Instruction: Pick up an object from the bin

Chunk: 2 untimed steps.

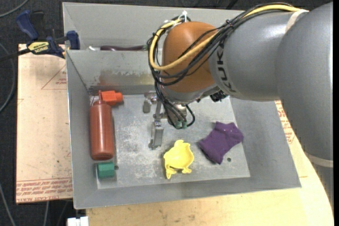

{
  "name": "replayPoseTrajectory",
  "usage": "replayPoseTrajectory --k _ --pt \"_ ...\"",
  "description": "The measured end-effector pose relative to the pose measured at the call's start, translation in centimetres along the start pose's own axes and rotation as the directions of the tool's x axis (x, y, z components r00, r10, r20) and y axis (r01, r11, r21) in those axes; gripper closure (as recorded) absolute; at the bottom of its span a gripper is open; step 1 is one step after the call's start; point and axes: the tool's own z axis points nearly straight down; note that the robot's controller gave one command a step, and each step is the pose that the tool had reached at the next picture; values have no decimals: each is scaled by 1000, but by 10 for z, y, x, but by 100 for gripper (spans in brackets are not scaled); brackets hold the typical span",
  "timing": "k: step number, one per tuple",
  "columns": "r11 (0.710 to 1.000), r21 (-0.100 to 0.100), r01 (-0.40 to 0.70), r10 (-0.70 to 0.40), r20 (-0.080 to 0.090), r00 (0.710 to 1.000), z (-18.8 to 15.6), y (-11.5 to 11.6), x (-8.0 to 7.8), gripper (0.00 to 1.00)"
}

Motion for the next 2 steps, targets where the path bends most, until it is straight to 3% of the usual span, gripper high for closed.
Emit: replayPoseTrajectory --k 1,2 --pt "1000 -2 -10 10 -2 1000 27 -44 14 0" --pt "999 2 -45 45 -2 999 47 -68 25 0"
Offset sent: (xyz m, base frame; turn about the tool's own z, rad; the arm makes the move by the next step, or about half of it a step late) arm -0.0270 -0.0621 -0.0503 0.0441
